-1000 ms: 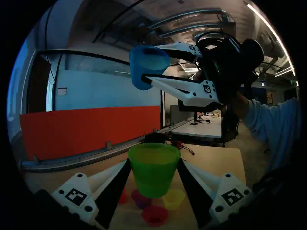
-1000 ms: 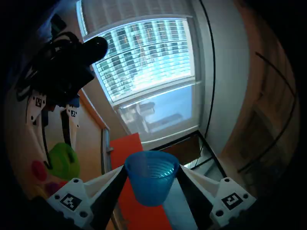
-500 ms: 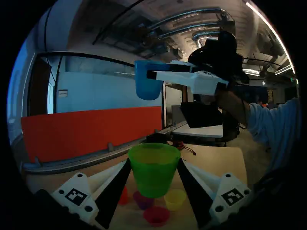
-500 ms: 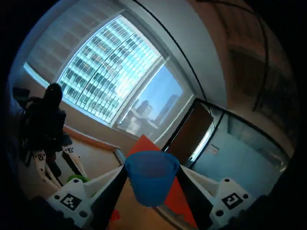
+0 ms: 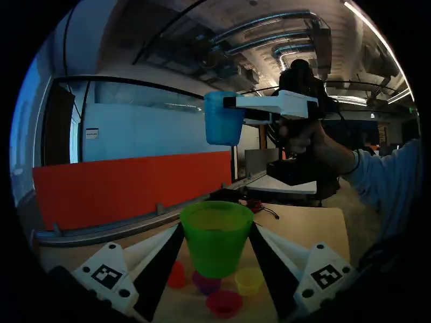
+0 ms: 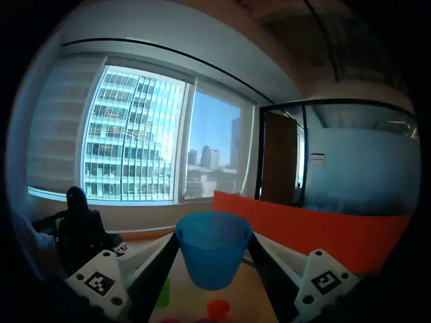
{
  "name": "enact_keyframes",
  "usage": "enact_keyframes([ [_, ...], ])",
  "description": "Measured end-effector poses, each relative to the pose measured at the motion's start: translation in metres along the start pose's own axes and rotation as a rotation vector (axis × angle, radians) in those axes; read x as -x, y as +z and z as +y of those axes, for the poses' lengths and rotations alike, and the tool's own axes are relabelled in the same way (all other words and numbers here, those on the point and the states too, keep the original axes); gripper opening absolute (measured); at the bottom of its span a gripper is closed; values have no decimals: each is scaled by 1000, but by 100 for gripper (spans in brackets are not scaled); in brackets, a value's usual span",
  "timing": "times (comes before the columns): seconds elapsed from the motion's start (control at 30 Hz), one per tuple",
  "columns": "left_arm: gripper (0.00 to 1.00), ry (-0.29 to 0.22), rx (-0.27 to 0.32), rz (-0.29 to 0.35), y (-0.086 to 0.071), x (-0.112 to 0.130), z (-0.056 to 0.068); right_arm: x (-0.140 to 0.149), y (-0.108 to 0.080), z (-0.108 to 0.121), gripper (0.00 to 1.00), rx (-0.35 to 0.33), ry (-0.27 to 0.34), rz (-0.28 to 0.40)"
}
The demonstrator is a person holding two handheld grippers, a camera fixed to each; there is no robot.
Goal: Pour water
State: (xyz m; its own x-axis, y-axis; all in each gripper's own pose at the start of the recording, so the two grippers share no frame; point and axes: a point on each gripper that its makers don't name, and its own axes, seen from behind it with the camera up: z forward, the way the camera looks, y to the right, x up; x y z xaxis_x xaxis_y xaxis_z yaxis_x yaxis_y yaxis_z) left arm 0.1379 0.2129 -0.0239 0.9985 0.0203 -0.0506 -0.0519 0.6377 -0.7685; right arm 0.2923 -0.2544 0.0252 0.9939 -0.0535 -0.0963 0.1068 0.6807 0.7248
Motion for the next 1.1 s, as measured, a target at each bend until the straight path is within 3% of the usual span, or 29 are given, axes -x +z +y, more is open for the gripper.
enact_keyframes([
  [0.3,85,13,-41,-10,-10,4,-13,15,-19,8,90,18,-1,-19],
  [0.67,86,32,-89,-37,-29,14,-28,42,-58,26,91,64,17,-39],
  [1.1,85,40,-126,-80,-47,33,-33,78,-95,44,91,100,38,-65],
])
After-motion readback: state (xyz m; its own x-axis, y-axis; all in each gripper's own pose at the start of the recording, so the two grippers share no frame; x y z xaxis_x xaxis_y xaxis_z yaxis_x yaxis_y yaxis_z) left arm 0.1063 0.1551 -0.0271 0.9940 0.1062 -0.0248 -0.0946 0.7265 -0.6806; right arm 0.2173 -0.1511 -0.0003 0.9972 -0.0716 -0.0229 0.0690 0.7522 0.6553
